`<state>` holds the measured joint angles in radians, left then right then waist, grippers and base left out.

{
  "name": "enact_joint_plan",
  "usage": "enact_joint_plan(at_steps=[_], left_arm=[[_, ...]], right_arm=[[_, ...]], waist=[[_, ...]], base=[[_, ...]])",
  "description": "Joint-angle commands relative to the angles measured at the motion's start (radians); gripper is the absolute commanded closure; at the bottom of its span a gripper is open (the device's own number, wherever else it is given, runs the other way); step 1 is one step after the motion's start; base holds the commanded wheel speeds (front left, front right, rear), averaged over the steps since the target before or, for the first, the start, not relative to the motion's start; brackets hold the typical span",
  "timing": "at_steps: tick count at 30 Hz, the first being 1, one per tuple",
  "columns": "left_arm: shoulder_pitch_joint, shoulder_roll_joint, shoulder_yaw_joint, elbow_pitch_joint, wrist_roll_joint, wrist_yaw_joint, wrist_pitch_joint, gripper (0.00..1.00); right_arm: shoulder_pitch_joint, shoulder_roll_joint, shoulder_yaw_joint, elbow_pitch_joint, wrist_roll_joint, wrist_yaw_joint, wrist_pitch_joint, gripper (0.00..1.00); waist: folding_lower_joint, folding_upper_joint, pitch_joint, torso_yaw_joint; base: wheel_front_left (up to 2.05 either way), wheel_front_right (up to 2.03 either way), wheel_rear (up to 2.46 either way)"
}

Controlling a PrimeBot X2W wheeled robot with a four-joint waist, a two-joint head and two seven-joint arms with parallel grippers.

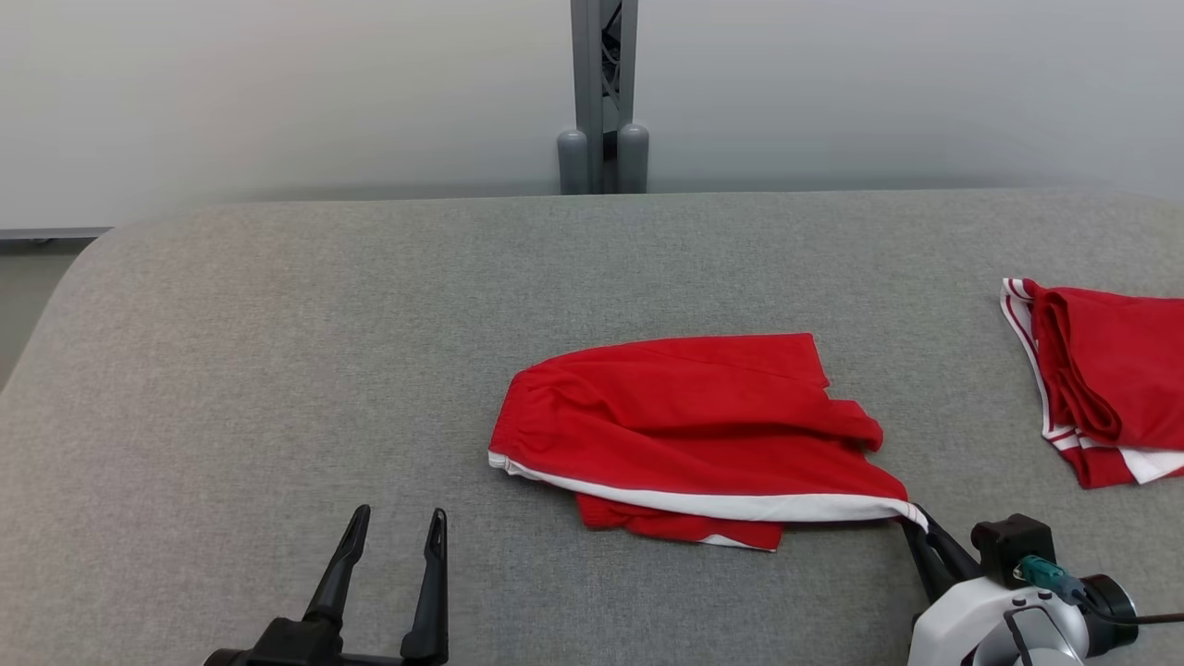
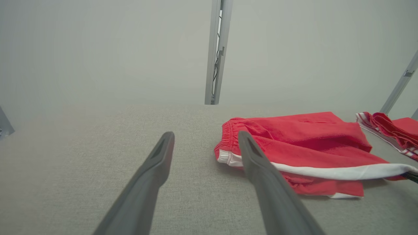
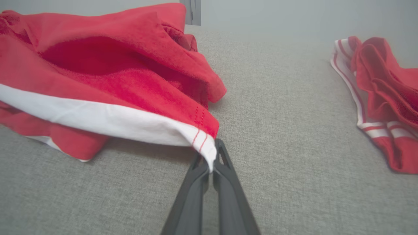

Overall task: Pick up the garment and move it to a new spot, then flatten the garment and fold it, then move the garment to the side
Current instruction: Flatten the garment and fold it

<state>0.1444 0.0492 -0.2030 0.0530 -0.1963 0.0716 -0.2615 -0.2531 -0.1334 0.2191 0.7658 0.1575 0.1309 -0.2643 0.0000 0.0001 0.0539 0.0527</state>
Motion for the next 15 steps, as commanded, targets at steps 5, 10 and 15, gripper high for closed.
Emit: enact_joint_plan(at_steps=[5, 10, 15], left_arm=[[-0.029, 0.003, -0.002, 0.012, -0.002, -0.006, -0.003, 0.00], [-0.034, 0.003, 0.006, 0.026, 0.005, -0.007, -0.003, 0.00], [-0.031, 0.003, 0.019, 0.014, 0.004, -0.010, -0.003, 0.00]], right_arm=[[-0.012, -0.010, -0.001, 0.016, 0.004, 0.000, -0.001, 0.53], [0.006, -0.014, -0.057, 0.004, 0.013, 0.000, -0.001, 0.00], [0.049, 0.011, -0.136, -0.121, -0.006, 0.000, -0.001, 0.00]], waist=[[0.0000, -0.0001, 0.011, -0.022], [0.0000, -0.0001, 0.014, -0.041], [0.0000, -0.0001, 0.007, -0.063]], base=[[0.00, 0.00, 0.00], [0.00, 0.00, 0.00], [0.00, 0.00, 0.00]])
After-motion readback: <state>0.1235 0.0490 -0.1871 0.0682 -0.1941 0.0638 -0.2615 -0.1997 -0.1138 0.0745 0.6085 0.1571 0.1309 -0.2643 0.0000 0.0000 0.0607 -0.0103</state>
